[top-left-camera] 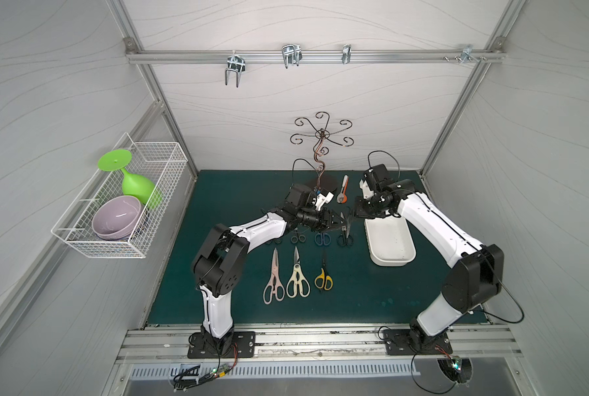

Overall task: Take the scissors out of the storage box
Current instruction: Pick up the scissors from the storage box.

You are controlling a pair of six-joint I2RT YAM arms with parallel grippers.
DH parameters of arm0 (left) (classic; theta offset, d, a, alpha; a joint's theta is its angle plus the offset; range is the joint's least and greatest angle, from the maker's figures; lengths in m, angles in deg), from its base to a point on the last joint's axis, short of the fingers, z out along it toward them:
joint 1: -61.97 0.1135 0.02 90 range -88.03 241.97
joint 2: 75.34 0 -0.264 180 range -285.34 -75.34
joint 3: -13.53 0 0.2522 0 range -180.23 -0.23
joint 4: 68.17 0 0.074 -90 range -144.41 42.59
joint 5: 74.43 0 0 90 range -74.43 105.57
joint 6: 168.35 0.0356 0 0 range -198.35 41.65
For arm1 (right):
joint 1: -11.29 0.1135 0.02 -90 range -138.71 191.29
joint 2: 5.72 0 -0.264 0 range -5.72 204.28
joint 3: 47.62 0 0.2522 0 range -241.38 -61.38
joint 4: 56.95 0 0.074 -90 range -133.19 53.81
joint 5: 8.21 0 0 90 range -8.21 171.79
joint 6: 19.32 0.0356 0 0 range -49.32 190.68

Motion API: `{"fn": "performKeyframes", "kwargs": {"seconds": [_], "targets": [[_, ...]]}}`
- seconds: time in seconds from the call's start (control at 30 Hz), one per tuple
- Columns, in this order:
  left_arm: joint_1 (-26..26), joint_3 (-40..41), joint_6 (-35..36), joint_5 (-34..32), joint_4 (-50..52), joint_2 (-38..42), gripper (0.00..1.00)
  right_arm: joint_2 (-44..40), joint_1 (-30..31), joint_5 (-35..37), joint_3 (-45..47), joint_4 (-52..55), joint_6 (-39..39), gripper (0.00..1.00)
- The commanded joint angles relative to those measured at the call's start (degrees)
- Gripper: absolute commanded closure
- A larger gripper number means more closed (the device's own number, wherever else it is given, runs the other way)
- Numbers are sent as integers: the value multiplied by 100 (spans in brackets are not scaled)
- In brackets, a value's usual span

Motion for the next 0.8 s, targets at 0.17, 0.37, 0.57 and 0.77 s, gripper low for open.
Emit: {"fn": "performKeyframes", "kwargs": {"seconds": [0.17, 0.37, 0.57, 0.77], "targets": [[-86, 32, -38, 47, -387, 128, 52, 77, 127, -77, -237, 116, 207, 100], [-125, -23, -20, 69, -331, 92, 57, 24, 142, -18, -203, 95, 227, 100], [-146, -30, -67, 82, -355, 48, 75, 42, 146, -62, -161, 65, 287, 100], [-168, -58, -251, 134, -552, 1, 77, 1, 152, -66, -54, 12, 349, 100]]}}
